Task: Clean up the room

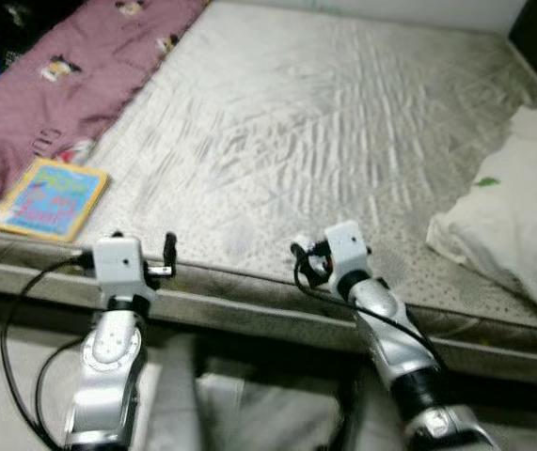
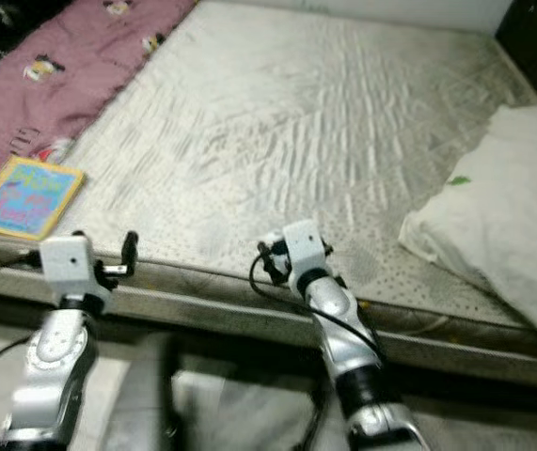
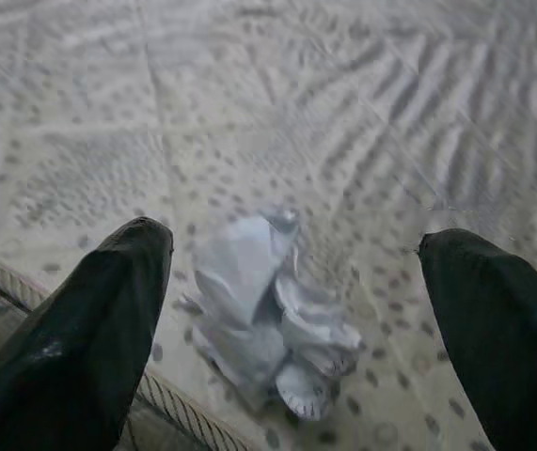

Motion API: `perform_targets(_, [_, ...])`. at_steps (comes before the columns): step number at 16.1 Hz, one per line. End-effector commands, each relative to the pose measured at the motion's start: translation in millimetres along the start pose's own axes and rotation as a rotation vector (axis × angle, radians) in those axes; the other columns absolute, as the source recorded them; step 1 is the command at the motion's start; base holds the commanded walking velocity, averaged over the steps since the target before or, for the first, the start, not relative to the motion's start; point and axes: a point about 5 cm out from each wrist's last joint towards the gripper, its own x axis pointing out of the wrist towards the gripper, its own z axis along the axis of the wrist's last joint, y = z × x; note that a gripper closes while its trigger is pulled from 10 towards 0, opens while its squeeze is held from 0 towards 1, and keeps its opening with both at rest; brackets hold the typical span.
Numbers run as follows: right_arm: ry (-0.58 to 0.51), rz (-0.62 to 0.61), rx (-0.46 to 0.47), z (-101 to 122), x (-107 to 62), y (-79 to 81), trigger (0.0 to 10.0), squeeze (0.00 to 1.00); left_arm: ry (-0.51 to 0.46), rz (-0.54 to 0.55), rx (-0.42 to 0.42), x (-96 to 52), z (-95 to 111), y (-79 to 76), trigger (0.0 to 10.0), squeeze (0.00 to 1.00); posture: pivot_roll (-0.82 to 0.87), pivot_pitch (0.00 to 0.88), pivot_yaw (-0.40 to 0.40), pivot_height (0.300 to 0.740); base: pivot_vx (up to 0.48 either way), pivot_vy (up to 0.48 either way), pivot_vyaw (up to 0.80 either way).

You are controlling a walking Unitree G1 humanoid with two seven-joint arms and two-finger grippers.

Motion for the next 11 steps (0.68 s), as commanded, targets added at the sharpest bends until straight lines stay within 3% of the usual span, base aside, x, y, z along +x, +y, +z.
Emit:
perform_targets(1, [-0.028,0.009,-0.005,7.4,5.0,2.8,10.0,0.00,-0.005,0.014,0.015,-4.0,2.6,5.6,10.0,0.00,0.17,0.068,-0.070,0.531,0.000,0.000,0.00])
perform_targets(4, [-0.014,-0.002,-0.021,8.6,18.0,2.2,10.0,0.00,0.012,0.031,0.044,-14.2,0.0,12.7,10.0,0.00,0.20,0.076,-0.075,0.531,0.000,0.000,0.00])
perform_targets(11, [0.027,-0.054,-0.053,12.2,31.4,-5.3,10.0,0.00,0.006,0.021,0.048,-19.6,5.6,9.9,10.0,0.00,0.24,0.094,-0.067,0.531,0.000,0.000,0.00])
